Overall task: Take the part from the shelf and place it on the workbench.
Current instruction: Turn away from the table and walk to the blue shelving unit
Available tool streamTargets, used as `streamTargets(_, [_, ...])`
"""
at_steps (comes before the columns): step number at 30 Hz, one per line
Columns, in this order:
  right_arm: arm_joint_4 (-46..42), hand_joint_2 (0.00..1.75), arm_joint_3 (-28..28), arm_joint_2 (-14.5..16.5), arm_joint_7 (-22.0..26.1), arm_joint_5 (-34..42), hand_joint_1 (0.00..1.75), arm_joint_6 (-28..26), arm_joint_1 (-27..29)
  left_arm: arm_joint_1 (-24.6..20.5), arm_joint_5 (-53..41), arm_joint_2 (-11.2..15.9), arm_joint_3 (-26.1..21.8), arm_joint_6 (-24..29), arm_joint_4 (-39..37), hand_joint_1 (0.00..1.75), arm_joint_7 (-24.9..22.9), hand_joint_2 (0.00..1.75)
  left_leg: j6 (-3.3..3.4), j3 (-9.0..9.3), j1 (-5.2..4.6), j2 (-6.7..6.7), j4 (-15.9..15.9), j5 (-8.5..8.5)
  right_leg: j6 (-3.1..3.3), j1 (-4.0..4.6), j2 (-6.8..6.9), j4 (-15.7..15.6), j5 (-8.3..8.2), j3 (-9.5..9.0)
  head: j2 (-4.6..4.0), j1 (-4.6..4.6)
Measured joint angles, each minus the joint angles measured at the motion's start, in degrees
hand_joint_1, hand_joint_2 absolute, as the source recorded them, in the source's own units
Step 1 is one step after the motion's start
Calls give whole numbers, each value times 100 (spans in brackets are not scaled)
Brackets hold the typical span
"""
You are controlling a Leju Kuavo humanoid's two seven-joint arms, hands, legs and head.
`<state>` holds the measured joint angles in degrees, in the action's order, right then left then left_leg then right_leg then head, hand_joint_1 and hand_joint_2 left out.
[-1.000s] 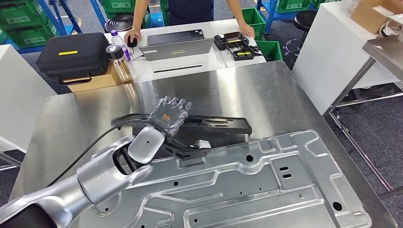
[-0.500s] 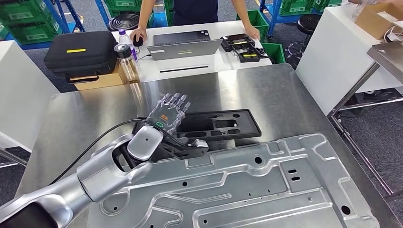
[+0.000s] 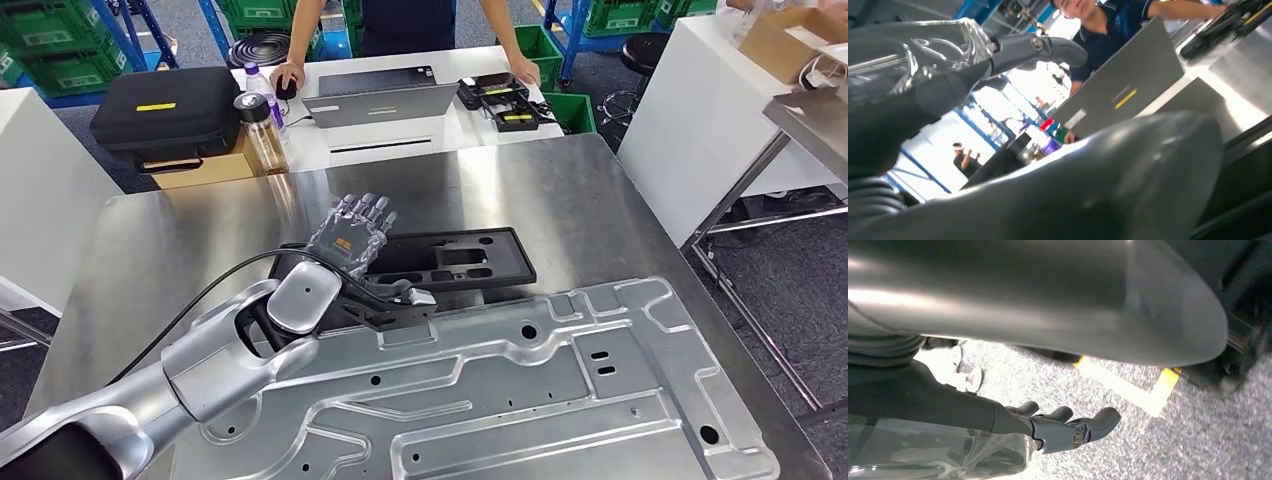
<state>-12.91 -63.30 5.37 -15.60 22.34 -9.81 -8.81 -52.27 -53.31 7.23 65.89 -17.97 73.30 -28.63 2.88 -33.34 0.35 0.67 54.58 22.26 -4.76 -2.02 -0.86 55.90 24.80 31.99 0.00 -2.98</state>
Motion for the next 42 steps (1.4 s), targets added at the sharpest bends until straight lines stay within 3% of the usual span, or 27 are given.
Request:
streamTargets(2, [-1,0,0,-3,-16,1,0,-4,-6,-26,5,3,-1,2,-4,0,-8,0,-64,-34,8,7,36,-18,92,14,-22,-44,-5,7,0,-6])
streamTargets(5, [-1,0,0,3,-50,3,0,-18,-2,-22,21,9,-1,4,-7,0,-10,0,-121,-110,50,-16,181,133,219,25,2,-53,-54,61,0,-13])
streamTargets(8, [-1,0,0,5,-54,3,0,-24,-2,-21,25,9,-1,4,-8,0,-9,0,-134,-155,53,-32,288,248,247,30,6,-53,-71,81,-1,-15])
streamTargets(9, [-1,0,0,5,-54,3,0,-27,-3,-23,27,9,-2,5,-8,0,-9,0,-144,-233,53,-33,493,386,268,35,11,-53,-85,101,-1,-17])
streamTargets(10, [-1,0,0,5,-54,3,0,-32,0,-14,36,9,-2,5,-8,0,-9,0,-143,-346,46,-34,902,603,306,64,22,-52,-128,160,-1,-20])
streamTargets(12, [-1,0,0,5,-51,3,0,-39,4,2,56,9,-2,7,-9,0,-5,0,-95,-363,15,-33,1393,891,382,145,42,-50,-237,300,0,-23])
streamTargets(13, [-1,0,0,5,-48,4,0,-40,6,8,68,8,-1,7,-10,0,-2,0,-26,-166,-16,-33,1234,842,403,186,47,-49,-290,358,0,-23])
streamTargets(15, [-3,0,0,14,-30,5,0,-40,6,-16,76,-2,-5,6,-9,0,2,0,114,360,-99,-48,376,622,393,221,56,-54,-356,396,0,-20])
streamTargets(16, [-4,0,0,17,-18,8,0,-41,5,-36,82,-9,-7,5,-9,0,3,0,158,504,-140,-57,114,555,370,221,67,-63,-393,406,0,-21])
streamTargets(19, [-4,0,0,18,4,20,0,-51,4,-87,103,-29,-8,-4,-8,0,4,0,188,523,-165,-67,-84,397,265,204,90,-119,-503,436,-1,-33])
streamTargets(20, [-4,0,0,17,5,26,0,-57,5,-98,111,-39,-7,-6,-8,0,5,0,196,503,-143,-68,-138,325,234,207,85,-93,-451,466,-1,-34])
streamTargets(21, [-3,0,0,17,5,31,0,-62,7,-110,117,-55,-5,-7,-8,0,6,0,204,465,-116,-70,-185,243,202,207,79,43,-289,528,-1,-31])
streamTargets(24, [-3,0,0,3,8,37,0,-83,7,-135,153,-94,1,-9,-8,0,8,0,213,287,-91,-81,-215,59,107,166,75,1117,514,855,0,-16])
streamTargets(25, [-3,0,0,-4,9,37,0,-91,7,-133,168,-97,4,-10,-9,0,8,0,207,220,-91,-88,-210,9,81,153,77,1457,647,921,0,-14])
streamTargets(26, [-3,0,0,-13,9,37,0,-95,7,-132,179,-98,8,-11,-9,0,8,0,199,148,-90,-94,-204,-42,59,142,77,1638,653,913,0,-14])
streamTargets(27, [-3,0,0,-20,10,37,0,-98,8,-132,185,-98,9,-11,-9,0,8,0,186,76,-86,-97,-193,-92,42,129,78,1597,543,799,0,-14])
streamTargets(28, [-3,0,0,-26,10,38,0,-99,7,-132,190,-99,10,-11,-9,0,8,0,167,8,-80,-97,-175,-135,26,114,78,1327,374,569,0,-14])
streamTargets(29, [-3,0,0,-31,10,41,0,-99,4,-136,194,-102,10,-11,-8,0,8,0,143,-56,-79,-95,-145,-169,11,97,76,890,255,256,0,-14])
streamTargets(31, [-4,0,1,-36,13,51,0,-101,-7,-158,211,-111,7,-10,-9,0,9,0,85,-155,-84,-92,-73,-226,48,101,53,81,214,-266,0,-15])
streamTargets(32, [-4,0,2,-36,17,61,0,-101,-12,-172,225,-118,5,-8,-9,0,14,0,55,-189,-88,-91,-49,-259,87,114,42,-113,254,-372,0,-17])
streamTargets(34, [-3,0,2,-36,27,87,0,-101,-11,-188,264,-128,7,-4,-12,0,34,0,-12,-239,-81,-90,-34,-323,201,129,39,-150,222,-336,-1,-17])
streamTargets(36, [-3,0,2,-40,37,105,0,-99,-4,-198,294,-131,10,-4,-17,0,61,0,-87,-350,-57,-85,149,-132,320,120,54,-156,133,-246,-1,-21])
streamTargets(37, [-3,0,2,-43,40,107,0,-99,-2,-203,299,-131,10,-4,-20,0,74,0,-125,-456,-42,-82,419,102,372,112,63,-162,78,-187,-1,-24])
streamTargets(39, [-3,0,2,-52,43,107,0,-96,3,-210,310,-132,19,-4,-25,0,96,0,-186,-727,-21,-80,1266,651,419,120,70,-158,-28,-48,-1,-29])
streamTargets(40, [-3,0,2,-57,43,107,0,-91,8,-210,314,-133,29,-4,-27,0,103,0,-202,-827,-17,-80,1649,819,422,123,72,-154,-80,25,0,-28])
streamTargets(41, [-3,0,2,-63,43,107,0,-86,14,-209,317,-133,43,-4,-30,0,107,0,-205,-838,-16,-80,1847,864,421,125,75,-151,-130,95,0,-28])
streamTargets(42, [-3,0,2,-69,43,107,0,-80,20,-209,319,-133,56,-4,-33,0,108,0,-199,-733,-16,-80,1804,795,416,127,76,-149,-175,157,-1,-27])
